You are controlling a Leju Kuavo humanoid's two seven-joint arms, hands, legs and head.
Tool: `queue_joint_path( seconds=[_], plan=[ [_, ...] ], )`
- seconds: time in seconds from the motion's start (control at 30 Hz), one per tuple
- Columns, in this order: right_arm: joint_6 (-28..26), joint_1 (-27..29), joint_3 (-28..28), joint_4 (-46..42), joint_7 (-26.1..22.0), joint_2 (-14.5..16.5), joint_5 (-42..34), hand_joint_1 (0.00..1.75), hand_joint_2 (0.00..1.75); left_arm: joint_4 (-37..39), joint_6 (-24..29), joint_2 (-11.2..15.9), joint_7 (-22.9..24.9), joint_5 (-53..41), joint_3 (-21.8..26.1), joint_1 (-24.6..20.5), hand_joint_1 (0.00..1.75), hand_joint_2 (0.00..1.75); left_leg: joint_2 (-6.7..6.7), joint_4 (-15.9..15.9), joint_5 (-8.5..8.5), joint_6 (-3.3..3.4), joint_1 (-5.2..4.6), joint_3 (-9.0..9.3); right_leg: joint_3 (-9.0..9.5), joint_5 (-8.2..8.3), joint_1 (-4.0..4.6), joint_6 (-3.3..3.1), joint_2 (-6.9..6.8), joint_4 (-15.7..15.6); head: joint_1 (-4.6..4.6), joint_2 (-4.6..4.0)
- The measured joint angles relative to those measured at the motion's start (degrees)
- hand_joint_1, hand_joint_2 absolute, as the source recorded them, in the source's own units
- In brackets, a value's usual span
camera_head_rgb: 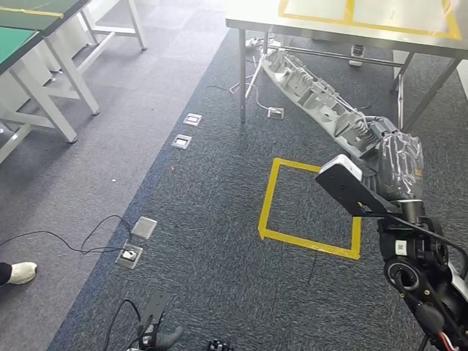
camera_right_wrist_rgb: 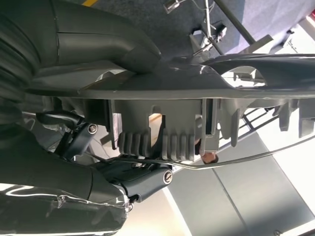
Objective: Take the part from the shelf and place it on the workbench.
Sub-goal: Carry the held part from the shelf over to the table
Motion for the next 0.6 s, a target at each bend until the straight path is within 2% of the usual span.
queue_joint_path(
  seconds=[0.03,0.07,0.1,0.2,0.23,0.27,0.3,0.37,0.4,0.43,0.47,0.53,0.57,0.6],
  plan=[
    [-0.03,-0.01,0.02,0.01,0.00,-0.01,0.00,1.75,1.75,0.00,0.00,0.03,0.00,-0.01,0.00,-0.02,0.00,1.75,-0.02,-4.28,1.90,0.13,-0.04,1.92,0.28,-0.36,0.14,0.25,0.07,0.10,-0.01,-0.01],
    [-0.09,-0.02,0.02,0.01,0.00,-0.01,0.03,1.75,1.75,0.00,0.00,0.05,0.00,-0.02,0.00,-0.04,0.00,1.75,-0.05,-7.51,3.05,0.34,-0.06,3.37,0.44,-0.67,0.26,0.51,0.15,0.18,0.01,-0.01],
    [-0.16,-0.04,0.02,0.02,0.00,-0.02,0.11,1.75,1.75,0.00,0.00,0.04,0.00,-0.05,0.00,-0.05,0.00,1.75,-0.10,-9.25,3.36,0.59,-0.12,4.15,0.49,-0.92,0.39,0.78,0.24,0.23,0.03,-0.01],
    [-0.36,-0.02,0.02,0.00,0.10,-0.03,0.44,1.75,1.75,0.00,0.00,0.02,-0.01,-0.24,0.00,-0.09,0.00,1.75,-0.16,-9.81,2.76,1.60,-0.25,4.55,0.55,-1.54,0.27,1.61,0.29,0.30,0.09,0.00],
    [-0.39,0.00,-0.01,-0.02,0.20,-0.04,0.52,1.75,1.75,0.00,0.00,0.03,-0.01,-0.30,0.00,-0.12,0.00,1.75,-0.15,-9.98,2.63,1.97,-0.21,4.84,0.21,-2.24,0.16,1.90,0.18,1.22,0.13,0.00],
    [-0.40,0.02,-0.03,-0.03,0.33,-0.07,0.56,1.75,1.75,0.00,0.00,0.03,-0.02,-0.34,0.00,-0.18,0.00,1.75,-0.14,-10.16,2.51,2.31,-0.12,5.18,-0.78,-3.43,0.09,2.16,0.07,3.44,0.20,0.00],
    [-0.40,0.07,-0.07,-0.05,0.51,-0.09,0.59,1.75,1.75,0.00,-0.01,0.04,-0.02,-0.38,0.00,-0.21,0.00,1.75,-0.13,-10.28,2.33,2.59,-0.08,5.51,-2.46,-5.02,0.01,2.36,-0.05,6.95,0.28,0.00],
    [-0.45,0.17,-0.09,-0.05,0.80,-0.12,0.60,1.75,1.75,0.00,-0.02,0.02,0.00,-0.45,-0.01,-0.24,0.00,1.75,-0.12,-10.25,1.91,2.91,-0.16,5.95,-6.93,-7.95,0.00,2.61,-0.11,15.41,0.39,0.00],
    [-0.49,0.28,-0.09,-0.05,0.88,-0.13,0.57,1.75,1.75,0.00,-0.02,0.00,0.01,-0.45,-0.02,-0.24,0.00,1.75,-0.12,-10.22,1.68,2.95,-0.20,6.21,-8.60,-8.21,0.00,2.66,-0.12,17.98,0.39,0.00],
    [-0.53,0.39,-0.09,-0.04,0.91,-0.13,0.52,1.75,1.75,0.00,-0.02,-0.01,0.02,-0.46,-0.01,-0.24,0.00,1.75,-0.13,-10.18,1.40,2.94,-0.22,6.53,-9.29,-7.30,0.00,2.64,-0.13,18.35,0.39,0.00],
    [-0.58,0.48,-0.10,-0.04,0.90,-0.13,0.48,1.75,1.75,0.00,-0.02,-0.01,0.02,-0.46,-0.02,-0.24,0.00,1.75,-0.17,-10.13,1.08,2.88,-0.22,6.96,-8.84,-5.31,0.01,2.53,-0.14,16.39,0.40,0.00],
    [-0.78,0.58,-0.25,-0.04,0.75,-0.13,0.40,1.75,1.75,0.00,-0.02,-0.03,0.02,-0.46,-0.01,-0.24,0.00,1.75,-0.28,-10.07,0.36,2.61,-0.25,7.92,-5.65,-0.33,0.06,2.08,-0.22,8.30,0.41,0.00],
    [-1.02,0.57,-0.33,-0.05,0.58,-0.13,0.39,1.75,1.75,0.00,-0.02,-0.04,0.02,-0.46,-0.01,-0.27,0.00,1.75,-0.33,-9.98,0.09,2.40,-0.34,8.19,-4.02,1.15,0.21,1.86,-0.25,4.79,0.43,0.00],
    [-1.31,0.52,-0.40,-0.07,0.37,-0.13,0.38,1.75,1.75,0.00,-0.02,-0.04,0.01,-0.46,-0.01,-0.29,0.00,1.75,-0.34,-9.90,-0.08,2.16,-0.42,8.24,-2.90,1.64,0.36,1.63,-0.30,2.45,0.45,0.00]
  ],
)
